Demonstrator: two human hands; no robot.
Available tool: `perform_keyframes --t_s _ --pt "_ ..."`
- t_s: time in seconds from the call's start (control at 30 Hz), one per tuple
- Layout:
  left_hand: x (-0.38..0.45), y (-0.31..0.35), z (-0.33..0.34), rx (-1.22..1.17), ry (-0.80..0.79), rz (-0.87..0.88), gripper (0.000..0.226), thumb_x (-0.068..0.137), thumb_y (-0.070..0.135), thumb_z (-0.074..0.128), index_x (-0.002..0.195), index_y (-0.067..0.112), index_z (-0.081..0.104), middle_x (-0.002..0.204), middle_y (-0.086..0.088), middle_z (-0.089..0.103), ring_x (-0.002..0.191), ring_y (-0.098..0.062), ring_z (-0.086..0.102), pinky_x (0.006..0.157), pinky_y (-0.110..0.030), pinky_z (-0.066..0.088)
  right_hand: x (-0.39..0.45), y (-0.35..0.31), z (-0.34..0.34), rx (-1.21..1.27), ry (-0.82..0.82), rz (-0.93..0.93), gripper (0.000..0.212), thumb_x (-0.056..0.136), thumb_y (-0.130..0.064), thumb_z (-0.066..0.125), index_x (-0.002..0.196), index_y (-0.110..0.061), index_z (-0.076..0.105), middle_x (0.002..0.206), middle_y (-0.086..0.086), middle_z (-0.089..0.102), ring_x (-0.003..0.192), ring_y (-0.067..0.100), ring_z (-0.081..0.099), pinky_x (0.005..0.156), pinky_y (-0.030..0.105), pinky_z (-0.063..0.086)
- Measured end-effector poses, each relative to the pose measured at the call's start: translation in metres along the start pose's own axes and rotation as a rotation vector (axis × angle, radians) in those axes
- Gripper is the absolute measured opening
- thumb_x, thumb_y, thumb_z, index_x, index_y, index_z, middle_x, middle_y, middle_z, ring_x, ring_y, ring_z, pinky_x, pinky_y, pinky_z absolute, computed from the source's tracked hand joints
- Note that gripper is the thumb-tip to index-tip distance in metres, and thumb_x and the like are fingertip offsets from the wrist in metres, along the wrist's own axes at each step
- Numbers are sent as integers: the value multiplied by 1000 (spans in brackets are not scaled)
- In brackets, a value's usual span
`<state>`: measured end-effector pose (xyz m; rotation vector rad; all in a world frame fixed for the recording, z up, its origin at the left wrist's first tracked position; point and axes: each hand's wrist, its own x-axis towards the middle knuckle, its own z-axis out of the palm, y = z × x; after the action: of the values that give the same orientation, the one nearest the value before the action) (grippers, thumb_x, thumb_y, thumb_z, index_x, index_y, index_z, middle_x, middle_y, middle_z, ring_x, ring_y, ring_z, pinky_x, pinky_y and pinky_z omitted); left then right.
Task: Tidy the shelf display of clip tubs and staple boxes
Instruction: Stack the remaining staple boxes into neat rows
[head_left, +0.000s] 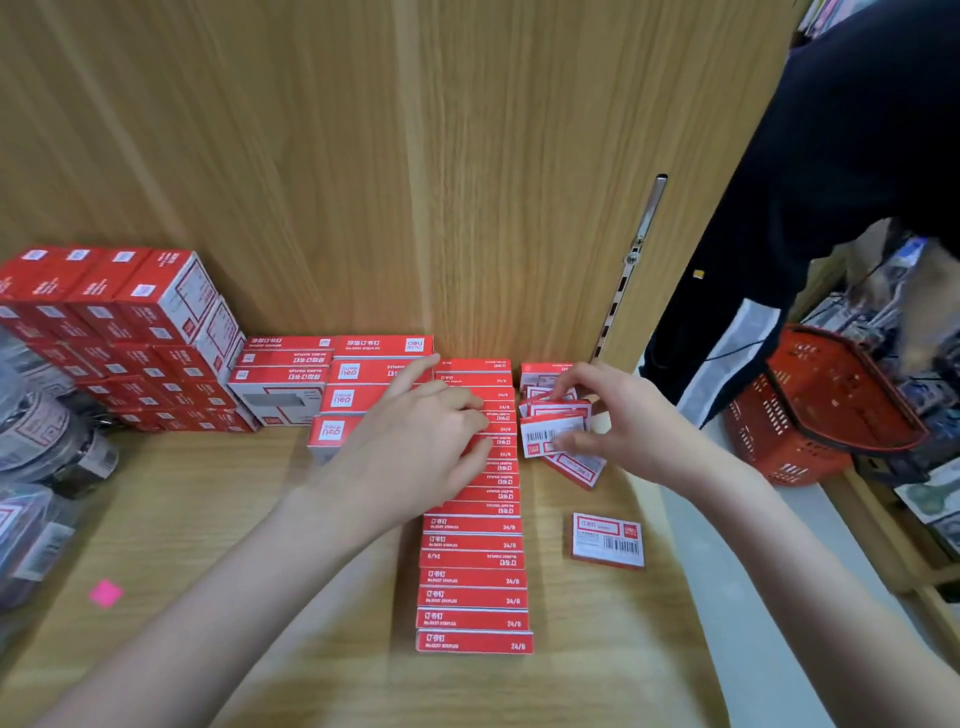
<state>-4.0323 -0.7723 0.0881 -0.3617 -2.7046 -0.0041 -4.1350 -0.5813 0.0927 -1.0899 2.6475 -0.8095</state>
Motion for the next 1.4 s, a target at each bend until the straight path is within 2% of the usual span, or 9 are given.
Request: perform_keyframes --t_s 0.27,0.4,0.5,0.7,0.83,0.93,1.13,1.27,1.4 --pt "-1 2 -1 -5 9 -9 42 81 32 37 74 14 75 83 -1 72 75 -18 67 99 -37 25 0 -5 4 -186 -92 -59 50 80 -20 68 124 -12 47 113 2 43 103 15 46 85 25 39" --pt "-1 3 -1 -15 29 -7 42 81 31 36 74 17 75 82 2 72 75 -15 67 98 -40 40 -10 -8 -17 -2 -9 117 39 77 -29 71 109 -15 55 96 -1 52 84 11 53 68 18 38" --pt "0 3 1 -22 64 4 41 80 29 37 70 15 75 79 0 72 72 -17 67 95 -42 42 -28 -15 -30 275 -168 309 27 74 -30 74 95 -19 60 76 -4 67 61 0 57 53 11 37" --pt "-2 2 1 -20 54 16 42 79 29 36 70 14 74 79 -2 72 72 -19 68 96 -37 36 -36 -13 0 173 -137 335 27 71 -33 75 91 -20 63 103 6 55 94 20 55 82 34 49" --pt "-2 2 -1 -31 35 29 43 79 31 35 71 15 75 80 -1 72 73 -17 68 92 -39 45 -38 -10 7 -5 -137 279 40 72 -38 73 105 -29 53 110 -2 46 101 16 38 78 26 32" --pt "-2 1 -1 -26 42 30 42 79 31 36 72 16 75 80 -1 72 73 -16 68 90 -42 46 -39 -10 9 131 -31 172 42 68 -25 78 96 -34 48 106 -4 45 95 16 48 81 30 43" --pt "-3 -1 -1 -26 42 38 42 80 30 37 75 16 75 82 -1 73 74 -16 68 90 -45 45 -31 -8 15 -29 -71 -13 68 69 -15 77 127 -16 42 121 -6 34 112 8 39 89 11 30" --pt "-4 -1 0 -42 53 35 43 80 30 35 76 15 75 83 -1 73 75 -16 68 92 -44 44 -21 -3 17 -189 -55 -49 65 72 -30 75 126 -7 46 144 5 28 127 21 32 104 27 29" --pt "-4 -1 2 -42 58 27 43 80 30 35 77 15 75 84 -1 73 76 -17 68 92 -44 44 -18 -2 14 -304 -83 -69 71 71 -41 73 128 -10 45 135 2 42 122 21 34 105 28 25"
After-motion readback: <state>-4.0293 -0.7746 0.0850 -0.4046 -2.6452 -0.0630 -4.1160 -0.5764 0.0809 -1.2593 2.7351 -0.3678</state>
